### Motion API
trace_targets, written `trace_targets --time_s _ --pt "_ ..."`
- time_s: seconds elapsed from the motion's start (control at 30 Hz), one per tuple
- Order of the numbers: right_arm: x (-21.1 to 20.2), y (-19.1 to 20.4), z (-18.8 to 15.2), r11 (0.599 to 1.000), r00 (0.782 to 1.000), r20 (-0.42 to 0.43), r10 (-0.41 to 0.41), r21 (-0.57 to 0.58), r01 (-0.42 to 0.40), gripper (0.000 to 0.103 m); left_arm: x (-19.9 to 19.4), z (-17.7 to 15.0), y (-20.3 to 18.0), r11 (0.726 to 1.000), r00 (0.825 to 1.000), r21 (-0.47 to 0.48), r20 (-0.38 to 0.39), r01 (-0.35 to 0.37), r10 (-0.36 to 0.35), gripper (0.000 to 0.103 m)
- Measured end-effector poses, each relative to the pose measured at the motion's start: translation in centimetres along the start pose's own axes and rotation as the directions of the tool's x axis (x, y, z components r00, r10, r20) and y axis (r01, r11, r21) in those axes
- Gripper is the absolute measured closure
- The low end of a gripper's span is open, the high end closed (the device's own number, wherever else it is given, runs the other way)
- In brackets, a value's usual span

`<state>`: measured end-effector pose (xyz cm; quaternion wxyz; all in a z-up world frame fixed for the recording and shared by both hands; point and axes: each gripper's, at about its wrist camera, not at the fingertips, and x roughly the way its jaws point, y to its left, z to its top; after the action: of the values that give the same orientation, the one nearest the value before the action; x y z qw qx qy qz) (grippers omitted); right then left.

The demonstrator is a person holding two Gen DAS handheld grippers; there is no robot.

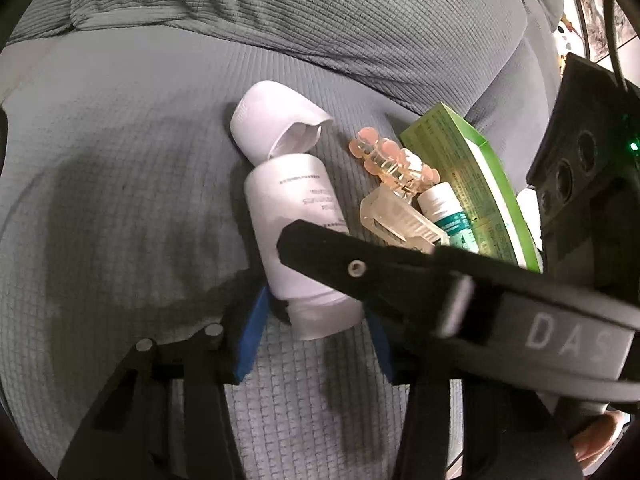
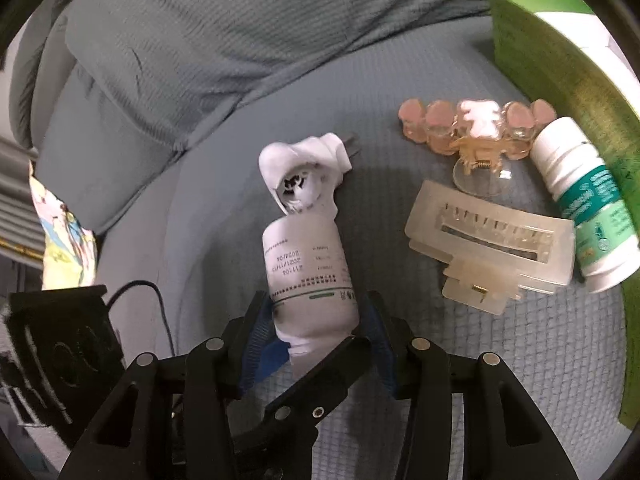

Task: Organize rigid objects

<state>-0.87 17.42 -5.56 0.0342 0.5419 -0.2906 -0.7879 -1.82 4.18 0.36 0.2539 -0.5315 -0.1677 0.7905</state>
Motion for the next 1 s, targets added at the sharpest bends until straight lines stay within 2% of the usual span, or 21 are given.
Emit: trace_targets --time_s 0.3,0.53,1.0 --pt "0.7 0.6 0.2 1.0 1.0 0.014 -0.006 -0.016 0.006 0.053 -0.1 0.4 -0.7 0.999 0.999 0.015 0.012 -0.043 0.043 0.06" --pt "-0.2 1.6 0.1 0.999 0.999 0.04 0.014 -0.036 -0.013 0.053 -1.4 0.4 -2.2 0.996 0.996 0.051 0.06 -0.07 0.067 0.06" --pt "-4.3 1.5 -1.2 0.997 0.99 0.135 0.047 -0.064 -0.039 0.053 -4.0 -0.4 -4.5 0.991 0.99 0.117 0.135 -0.062 0.046 0.06"
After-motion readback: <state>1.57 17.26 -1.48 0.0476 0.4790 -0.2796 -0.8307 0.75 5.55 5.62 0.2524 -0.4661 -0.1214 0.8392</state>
